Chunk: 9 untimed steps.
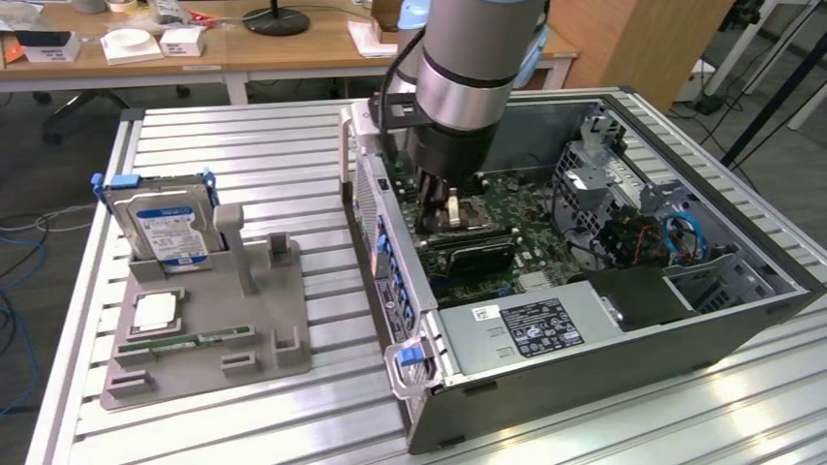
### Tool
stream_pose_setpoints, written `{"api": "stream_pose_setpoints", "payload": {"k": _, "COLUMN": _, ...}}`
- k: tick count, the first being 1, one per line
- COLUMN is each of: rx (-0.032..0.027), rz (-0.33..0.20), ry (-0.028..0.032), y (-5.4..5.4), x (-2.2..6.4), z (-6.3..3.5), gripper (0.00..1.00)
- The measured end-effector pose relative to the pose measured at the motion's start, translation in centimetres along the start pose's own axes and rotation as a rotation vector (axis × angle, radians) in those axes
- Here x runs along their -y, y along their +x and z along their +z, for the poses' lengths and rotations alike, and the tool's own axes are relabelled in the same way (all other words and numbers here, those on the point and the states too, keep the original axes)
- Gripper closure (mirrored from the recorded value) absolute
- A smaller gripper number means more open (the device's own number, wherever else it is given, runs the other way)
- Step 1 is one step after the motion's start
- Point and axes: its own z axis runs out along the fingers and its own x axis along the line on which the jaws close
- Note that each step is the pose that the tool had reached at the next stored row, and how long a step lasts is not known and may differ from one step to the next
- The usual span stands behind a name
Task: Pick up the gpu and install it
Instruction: 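Press down on the gpu until it lock into place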
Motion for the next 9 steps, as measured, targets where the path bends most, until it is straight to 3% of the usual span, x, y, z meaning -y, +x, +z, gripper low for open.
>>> {"api": "stream_pose_setpoints", "payload": {"k": 4, "rx": 0.0249, "rz": 0.000, "ry": -0.0017, "y": 0.4, "x": -0.85, "z": -0.07, "gripper": 0.89}}
{"api": "stream_pose_setpoints", "payload": {"k": 9, "rx": 0.0468, "rz": 0.001, "ry": -0.0073, "y": 1.3, "x": -1.05, "z": -0.20, "gripper": 0.89}}
